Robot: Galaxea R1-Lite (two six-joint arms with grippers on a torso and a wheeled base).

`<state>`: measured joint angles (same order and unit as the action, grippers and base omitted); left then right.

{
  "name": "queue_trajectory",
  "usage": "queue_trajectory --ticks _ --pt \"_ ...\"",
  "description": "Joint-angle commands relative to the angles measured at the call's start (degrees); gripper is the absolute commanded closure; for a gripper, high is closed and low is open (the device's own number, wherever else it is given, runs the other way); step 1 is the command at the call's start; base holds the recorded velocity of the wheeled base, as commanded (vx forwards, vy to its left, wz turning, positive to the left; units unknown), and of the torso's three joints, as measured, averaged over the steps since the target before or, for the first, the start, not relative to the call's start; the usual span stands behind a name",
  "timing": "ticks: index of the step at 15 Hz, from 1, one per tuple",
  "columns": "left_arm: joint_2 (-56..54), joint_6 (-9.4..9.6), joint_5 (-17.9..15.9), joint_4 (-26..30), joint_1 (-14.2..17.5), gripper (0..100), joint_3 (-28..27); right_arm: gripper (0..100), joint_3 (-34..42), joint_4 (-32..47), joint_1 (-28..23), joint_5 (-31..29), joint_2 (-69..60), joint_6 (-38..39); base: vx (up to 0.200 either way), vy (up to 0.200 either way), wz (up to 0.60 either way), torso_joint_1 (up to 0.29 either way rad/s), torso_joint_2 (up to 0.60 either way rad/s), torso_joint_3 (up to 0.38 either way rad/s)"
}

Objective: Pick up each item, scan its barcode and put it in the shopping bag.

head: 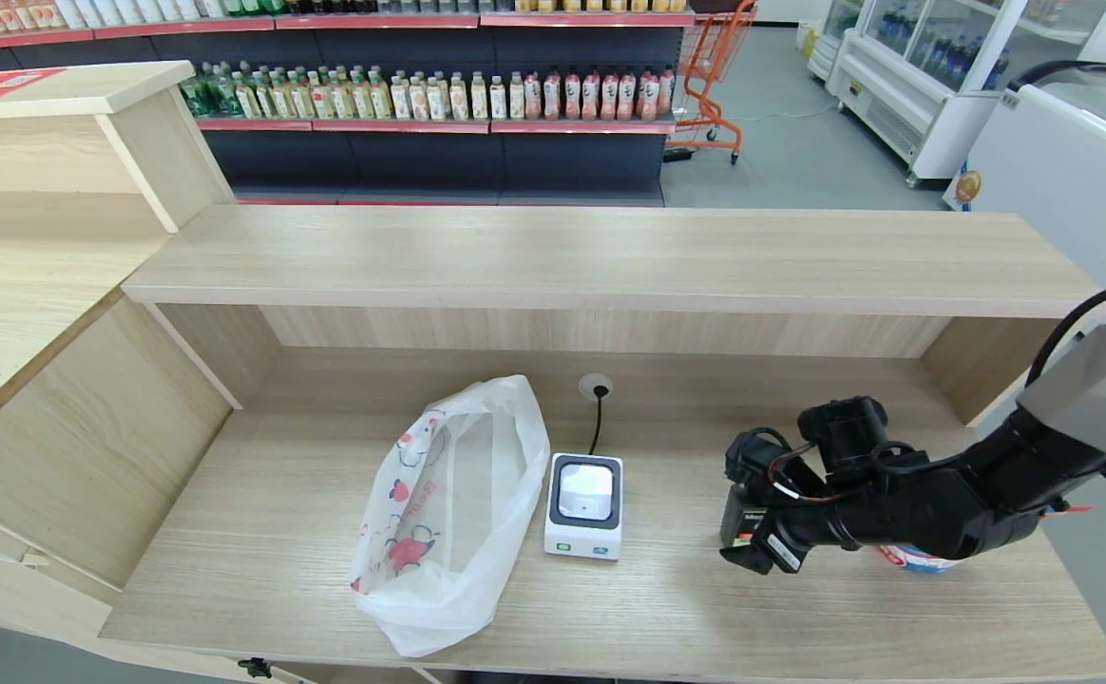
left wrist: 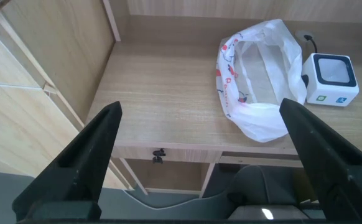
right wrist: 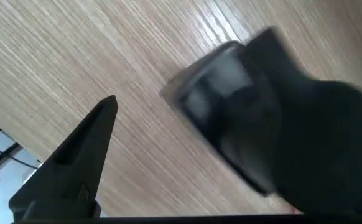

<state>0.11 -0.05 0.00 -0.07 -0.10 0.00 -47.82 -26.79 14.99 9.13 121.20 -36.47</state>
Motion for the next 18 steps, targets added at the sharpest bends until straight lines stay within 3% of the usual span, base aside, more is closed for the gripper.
queue_trajectory --ticks 1,7,9,11,13,15,18 --pt "0.0 -0.04 0.0 0.0 0.0 0 0.0 100 -0.8 -1.2 0.6 1.8 1.8 -0.1 0.0 0.0 0.0 0.0 0.0 0.0" --pt "0.0 -0.04 0.0 0.0 0.0 0 0.0 100 2.1 -1.7 0.6 2.0 -4.0 0.9 0.0 0.0 0.0 0.0 0.0 0.0" --pt "0.0 -0.04 0.0 0.0 0.0 0 0.0 100 6.6 -1.6 -0.7 2.0 -12.0 8.5 0.0 0.0 0.0 0.0 0.0 0.0" --pt "0.0 0.05 0.0 0.0 0.0 0 0.0 100 9.6 -1.9 -1.5 1.9 -21.7 21.6 0.0 0.0 0.0 0.0 0.0 0.0" --pt "0.0 -0.04 0.0 0.0 0.0 0 0.0 100 13.2 -2.9 -2.7 1.1 -29.3 25.1 0.0 0.0 0.0 0.0 0.0 0.0" --pt "0.0 -0.04 0.0 0.0 0.0 0 0.0 100 25.7 -16.0 -4.5 -3.0 -37.6 13.9 0.0 0.0 0.0 0.0 0.0 0.0" --pt "0.0 -0.04 0.0 0.0 0.0 0 0.0 100 28.5 -23.3 -6.3 -2.2 -43.3 -4.0 0.0 0.0 0.0 0.0 0.0 0.0"
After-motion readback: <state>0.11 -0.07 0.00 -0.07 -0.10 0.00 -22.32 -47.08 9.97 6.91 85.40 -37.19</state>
